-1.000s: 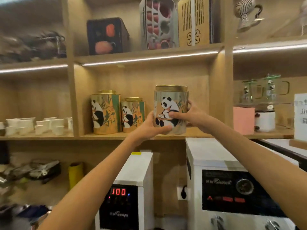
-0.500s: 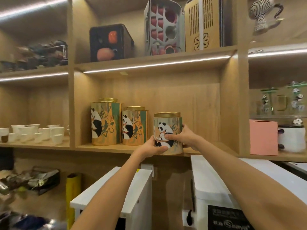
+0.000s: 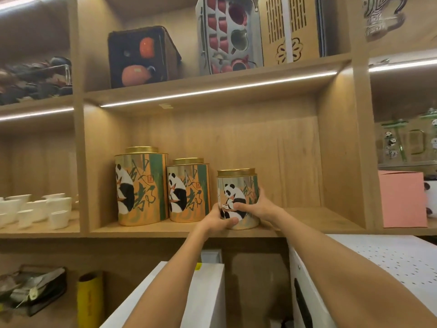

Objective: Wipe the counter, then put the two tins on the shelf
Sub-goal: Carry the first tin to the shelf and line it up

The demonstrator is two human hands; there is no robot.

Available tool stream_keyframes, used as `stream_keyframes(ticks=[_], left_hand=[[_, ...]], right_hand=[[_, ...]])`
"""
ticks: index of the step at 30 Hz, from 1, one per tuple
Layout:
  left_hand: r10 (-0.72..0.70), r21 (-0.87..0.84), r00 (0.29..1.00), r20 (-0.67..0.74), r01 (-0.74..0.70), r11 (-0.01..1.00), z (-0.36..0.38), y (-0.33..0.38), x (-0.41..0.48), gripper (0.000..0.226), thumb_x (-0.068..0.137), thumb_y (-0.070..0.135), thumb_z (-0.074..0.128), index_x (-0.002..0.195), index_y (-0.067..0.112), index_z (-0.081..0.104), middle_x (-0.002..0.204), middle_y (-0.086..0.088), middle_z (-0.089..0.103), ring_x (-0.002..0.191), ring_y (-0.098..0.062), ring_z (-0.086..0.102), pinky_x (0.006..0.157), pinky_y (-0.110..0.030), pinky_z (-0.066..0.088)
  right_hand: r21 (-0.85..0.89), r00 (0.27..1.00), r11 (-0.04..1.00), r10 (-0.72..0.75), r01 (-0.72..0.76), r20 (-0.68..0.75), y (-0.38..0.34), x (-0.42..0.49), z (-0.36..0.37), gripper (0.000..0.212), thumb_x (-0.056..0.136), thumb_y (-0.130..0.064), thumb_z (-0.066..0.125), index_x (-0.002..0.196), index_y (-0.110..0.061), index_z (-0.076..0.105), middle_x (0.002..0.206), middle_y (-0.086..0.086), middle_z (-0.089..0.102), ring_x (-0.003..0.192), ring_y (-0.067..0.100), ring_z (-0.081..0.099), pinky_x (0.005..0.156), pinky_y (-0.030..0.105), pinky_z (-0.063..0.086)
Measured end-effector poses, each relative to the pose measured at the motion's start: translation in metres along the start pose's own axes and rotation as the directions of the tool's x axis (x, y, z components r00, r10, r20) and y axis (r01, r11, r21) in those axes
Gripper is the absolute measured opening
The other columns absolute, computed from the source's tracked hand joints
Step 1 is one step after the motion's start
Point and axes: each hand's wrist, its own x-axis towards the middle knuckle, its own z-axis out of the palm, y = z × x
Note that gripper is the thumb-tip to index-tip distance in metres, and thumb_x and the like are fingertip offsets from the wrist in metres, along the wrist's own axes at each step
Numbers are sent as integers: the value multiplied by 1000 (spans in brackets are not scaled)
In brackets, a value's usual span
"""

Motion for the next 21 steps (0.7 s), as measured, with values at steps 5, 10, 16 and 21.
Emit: stream_keyframes(ticks=[5,10,16,21], left_hand=[[-111,106,991,-78,119,987,6,-12,30,97,83,63,61,156,26,9,159,-13,31,145,-37,30,118,-53,27],[-115,307,976,-184,168,937,12,-17,56,105,84,74,46,156,14,-1,158,-18,30,145,-38,28,117,-50,23],[-22,172,934,-357,89,981,15,-29,62,93,81,54,67,150,13,20,151,-16,35,138,-35,38,112,-49,33],[44,200,920,-389,38,979,16,-29,58,65,84,44,68,133,14,36,136,-12,52,124,-32,54,102,-47,44]], right_hand=[[99,983,995,34,-16,-180,16,18,26,114,72,-39,85,153,-18,7,155,13,33,139,32,38,113,47,35],[-36,960,992,110,-123,-258,30,38,41,100,76,-52,77,150,-15,19,152,10,42,139,32,41,116,55,29],[-239,951,962,55,-132,-305,39,46,47,98,69,-66,72,146,-21,31,147,5,51,137,31,45,117,60,20],[-338,950,933,16,-126,-311,38,39,44,99,65,-73,68,143,-23,33,140,4,56,127,30,54,104,53,43]])
